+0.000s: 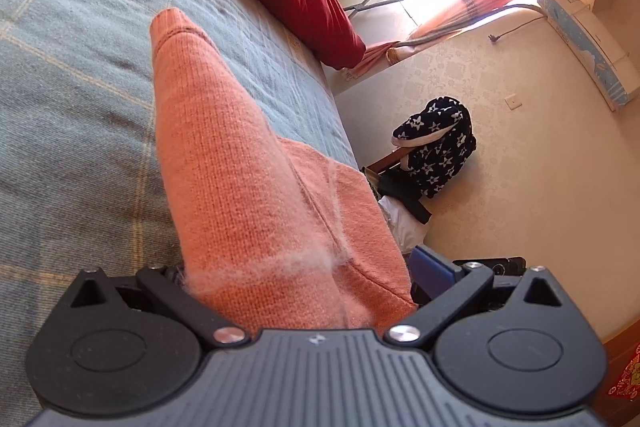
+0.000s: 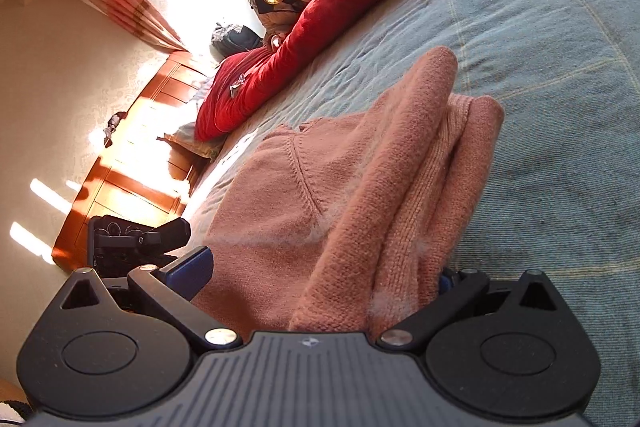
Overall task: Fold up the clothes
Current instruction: 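Lift the gripped end with both grippers and fold it over the sweater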
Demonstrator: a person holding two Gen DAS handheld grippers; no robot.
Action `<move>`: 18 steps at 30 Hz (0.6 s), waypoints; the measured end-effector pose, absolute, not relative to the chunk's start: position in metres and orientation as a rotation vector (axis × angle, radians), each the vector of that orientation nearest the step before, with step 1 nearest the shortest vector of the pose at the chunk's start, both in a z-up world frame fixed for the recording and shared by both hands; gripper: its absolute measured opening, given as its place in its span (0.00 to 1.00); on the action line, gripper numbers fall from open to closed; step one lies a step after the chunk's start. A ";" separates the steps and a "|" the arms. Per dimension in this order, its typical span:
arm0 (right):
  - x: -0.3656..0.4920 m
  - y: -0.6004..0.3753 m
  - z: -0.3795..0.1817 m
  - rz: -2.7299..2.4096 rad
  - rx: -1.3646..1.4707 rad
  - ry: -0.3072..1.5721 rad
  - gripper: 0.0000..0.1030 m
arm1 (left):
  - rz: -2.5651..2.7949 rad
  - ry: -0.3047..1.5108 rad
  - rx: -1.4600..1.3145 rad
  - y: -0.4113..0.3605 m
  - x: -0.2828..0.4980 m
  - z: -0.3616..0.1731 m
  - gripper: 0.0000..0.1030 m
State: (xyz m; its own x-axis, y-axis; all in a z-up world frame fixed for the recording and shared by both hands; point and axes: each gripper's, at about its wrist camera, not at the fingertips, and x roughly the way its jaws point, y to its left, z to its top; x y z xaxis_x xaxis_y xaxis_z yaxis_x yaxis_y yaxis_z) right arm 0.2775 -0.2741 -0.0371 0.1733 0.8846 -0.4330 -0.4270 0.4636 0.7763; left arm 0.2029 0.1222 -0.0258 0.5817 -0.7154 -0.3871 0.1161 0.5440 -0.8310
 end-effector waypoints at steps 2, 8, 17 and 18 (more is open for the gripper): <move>0.276 -0.261 -0.035 1.012 0.542 1.009 1.00 | -0.553 0.793 -0.865 0.133 0.196 -0.024 0.97; 0.268 -0.211 -0.026 1.062 0.479 1.002 1.00 | -0.513 0.745 -0.900 0.174 0.174 -0.021 0.97; 0.251 -0.113 -0.010 1.154 0.359 1.018 1.00 | -0.420 0.672 -0.936 0.247 0.132 -0.016 0.97; 0.248 -0.101 -0.008 1.166 0.341 1.016 1.00 | -0.407 0.666 -0.941 0.254 0.127 -0.015 0.97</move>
State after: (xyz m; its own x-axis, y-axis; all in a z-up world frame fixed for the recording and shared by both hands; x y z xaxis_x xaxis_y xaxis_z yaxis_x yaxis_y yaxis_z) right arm 0.2482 -0.1007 -0.0079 0.0342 0.8760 -0.4810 -0.5958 0.4043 0.6939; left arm 0.1270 0.2545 -0.0154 0.7318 -0.5891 -0.3428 0.0369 0.5364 -0.8432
